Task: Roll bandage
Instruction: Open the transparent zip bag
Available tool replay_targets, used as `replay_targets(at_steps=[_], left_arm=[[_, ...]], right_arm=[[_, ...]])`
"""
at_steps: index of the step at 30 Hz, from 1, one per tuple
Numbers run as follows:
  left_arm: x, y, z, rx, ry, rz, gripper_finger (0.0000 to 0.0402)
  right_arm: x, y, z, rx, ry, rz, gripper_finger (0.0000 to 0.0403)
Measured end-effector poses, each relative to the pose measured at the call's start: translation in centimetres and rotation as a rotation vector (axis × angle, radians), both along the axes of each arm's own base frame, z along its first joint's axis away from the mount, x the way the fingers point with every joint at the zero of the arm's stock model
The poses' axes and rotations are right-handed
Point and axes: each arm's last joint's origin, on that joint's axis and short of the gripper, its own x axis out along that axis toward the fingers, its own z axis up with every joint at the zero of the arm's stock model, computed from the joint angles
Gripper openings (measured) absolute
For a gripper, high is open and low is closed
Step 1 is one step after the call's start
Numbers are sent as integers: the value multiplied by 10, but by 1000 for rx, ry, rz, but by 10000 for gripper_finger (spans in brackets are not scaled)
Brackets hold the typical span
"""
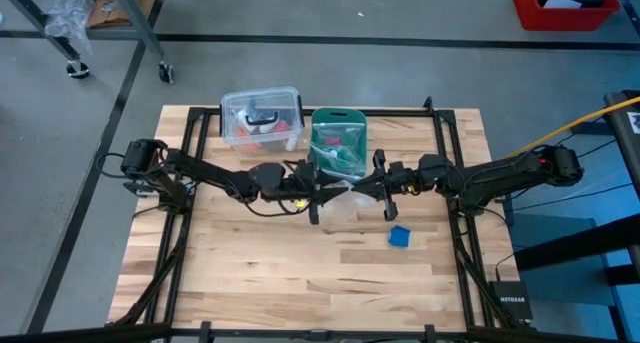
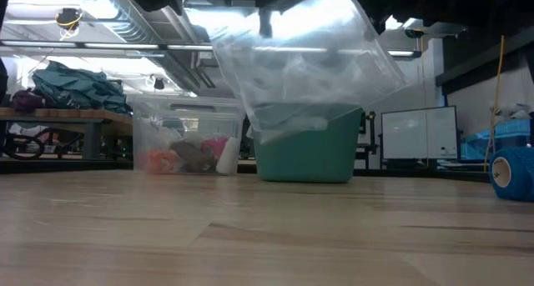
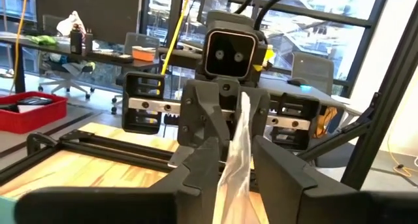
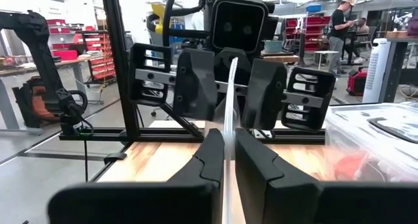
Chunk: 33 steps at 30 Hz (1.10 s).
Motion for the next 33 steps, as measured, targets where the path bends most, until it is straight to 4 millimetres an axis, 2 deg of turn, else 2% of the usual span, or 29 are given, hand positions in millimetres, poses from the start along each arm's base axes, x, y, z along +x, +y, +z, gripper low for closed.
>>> replay_targets(at_steps=[8,33], left_arm=[[1,5,-1,27,14,16,7],[0,5,3,99,-37,76,0]], right_arm=[[1,0,-1,10,4,-6,26],[2,0,-6,23,73,2,26]])
